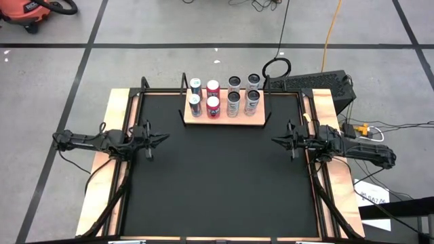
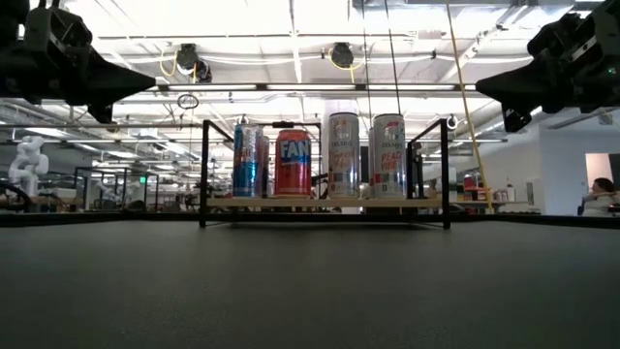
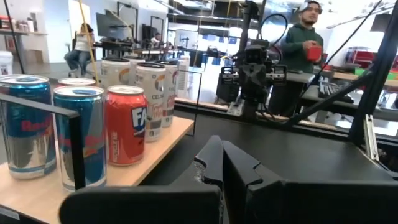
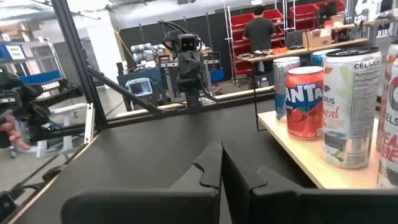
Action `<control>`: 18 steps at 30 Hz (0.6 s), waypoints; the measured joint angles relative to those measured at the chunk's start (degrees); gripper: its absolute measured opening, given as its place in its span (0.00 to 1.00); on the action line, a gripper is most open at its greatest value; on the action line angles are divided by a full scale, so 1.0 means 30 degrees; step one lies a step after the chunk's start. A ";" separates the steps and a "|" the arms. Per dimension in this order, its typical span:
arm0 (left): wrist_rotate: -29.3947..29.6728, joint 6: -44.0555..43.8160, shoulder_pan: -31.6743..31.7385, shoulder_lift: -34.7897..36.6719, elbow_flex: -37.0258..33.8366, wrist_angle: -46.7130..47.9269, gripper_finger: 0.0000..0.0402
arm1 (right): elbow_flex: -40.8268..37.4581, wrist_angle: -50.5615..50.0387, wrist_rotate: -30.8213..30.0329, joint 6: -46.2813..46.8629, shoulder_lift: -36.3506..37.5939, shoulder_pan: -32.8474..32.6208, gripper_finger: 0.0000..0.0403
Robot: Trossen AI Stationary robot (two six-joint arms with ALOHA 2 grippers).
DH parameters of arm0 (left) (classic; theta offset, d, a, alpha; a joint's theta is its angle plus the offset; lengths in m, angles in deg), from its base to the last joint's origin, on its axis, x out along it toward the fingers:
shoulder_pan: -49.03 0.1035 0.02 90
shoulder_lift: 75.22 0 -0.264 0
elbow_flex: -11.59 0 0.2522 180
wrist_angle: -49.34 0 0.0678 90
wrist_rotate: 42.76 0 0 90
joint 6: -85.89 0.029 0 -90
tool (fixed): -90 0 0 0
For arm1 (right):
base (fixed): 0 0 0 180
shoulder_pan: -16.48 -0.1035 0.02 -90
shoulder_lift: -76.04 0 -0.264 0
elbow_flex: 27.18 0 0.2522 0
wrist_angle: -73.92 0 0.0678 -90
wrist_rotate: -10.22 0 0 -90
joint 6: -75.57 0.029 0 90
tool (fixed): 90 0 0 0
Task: Place canned beverage on shelf
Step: Return to Home Position
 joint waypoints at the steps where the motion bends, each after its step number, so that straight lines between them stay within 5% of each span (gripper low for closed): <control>1: 0.0000 -0.0063 0.0000 0.0000 0.0000 0.0005 0.00 | 0.0000 -0.0020 -0.0028 -0.0147 0.0000 0.0000 0.00; 11: -0.0566 -0.1125 0.0007 0.0000 -0.0010 0.0020 0.00 | -0.0015 -0.0101 -0.0070 -0.0145 0.0000 0.0000 0.00; 18: -0.0576 -0.1125 0.0007 0.0000 -0.0015 0.0012 0.00 | -0.0022 -0.0099 -0.0086 0.3627 0.0000 0.0000 0.00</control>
